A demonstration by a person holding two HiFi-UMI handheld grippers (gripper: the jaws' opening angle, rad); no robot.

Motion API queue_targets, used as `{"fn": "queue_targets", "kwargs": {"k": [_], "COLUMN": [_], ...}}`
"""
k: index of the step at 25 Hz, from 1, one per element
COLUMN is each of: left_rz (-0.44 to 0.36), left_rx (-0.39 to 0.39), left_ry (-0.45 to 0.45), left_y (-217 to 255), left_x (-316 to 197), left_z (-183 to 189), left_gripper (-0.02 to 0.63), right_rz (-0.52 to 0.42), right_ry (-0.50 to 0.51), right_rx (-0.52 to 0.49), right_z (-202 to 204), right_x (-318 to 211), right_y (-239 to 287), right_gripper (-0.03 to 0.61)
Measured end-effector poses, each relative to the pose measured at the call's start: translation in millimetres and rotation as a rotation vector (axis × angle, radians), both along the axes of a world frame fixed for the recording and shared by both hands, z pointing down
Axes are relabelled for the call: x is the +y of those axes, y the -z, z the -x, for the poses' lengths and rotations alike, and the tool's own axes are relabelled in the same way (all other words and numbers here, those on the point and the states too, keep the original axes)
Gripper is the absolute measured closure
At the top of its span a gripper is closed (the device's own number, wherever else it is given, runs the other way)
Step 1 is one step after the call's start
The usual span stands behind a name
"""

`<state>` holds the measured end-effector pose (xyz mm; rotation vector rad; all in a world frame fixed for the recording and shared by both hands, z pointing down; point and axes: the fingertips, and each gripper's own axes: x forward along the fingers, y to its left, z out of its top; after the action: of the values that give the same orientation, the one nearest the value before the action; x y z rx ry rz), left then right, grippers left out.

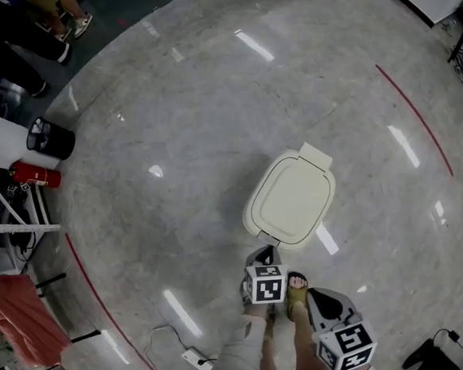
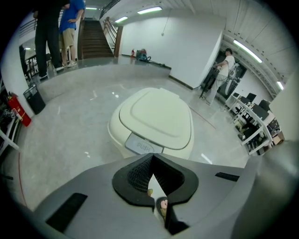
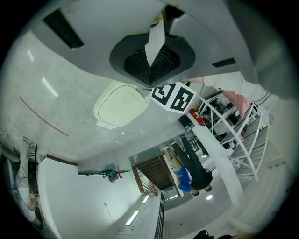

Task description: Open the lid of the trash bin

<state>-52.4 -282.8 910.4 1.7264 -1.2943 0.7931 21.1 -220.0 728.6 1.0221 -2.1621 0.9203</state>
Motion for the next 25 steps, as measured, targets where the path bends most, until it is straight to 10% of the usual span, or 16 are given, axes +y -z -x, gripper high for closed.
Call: {"fn": "queue_targets", "kwargs": {"k": [25], "left_rz": [-0.016], "left_rx": [0.03], "left_ry": [0.029], "left_y": [29.3], "left_x": [-6.0], "left_z": [8.7], "left_gripper": [0.611], "right_rz": [-0.026], "right_ry": [-0.015], "right_rx": [-0.002], "right_z": [9.3], "right_x": [8.2], "right_y": [21.5], "right_gripper": [0.576]}}
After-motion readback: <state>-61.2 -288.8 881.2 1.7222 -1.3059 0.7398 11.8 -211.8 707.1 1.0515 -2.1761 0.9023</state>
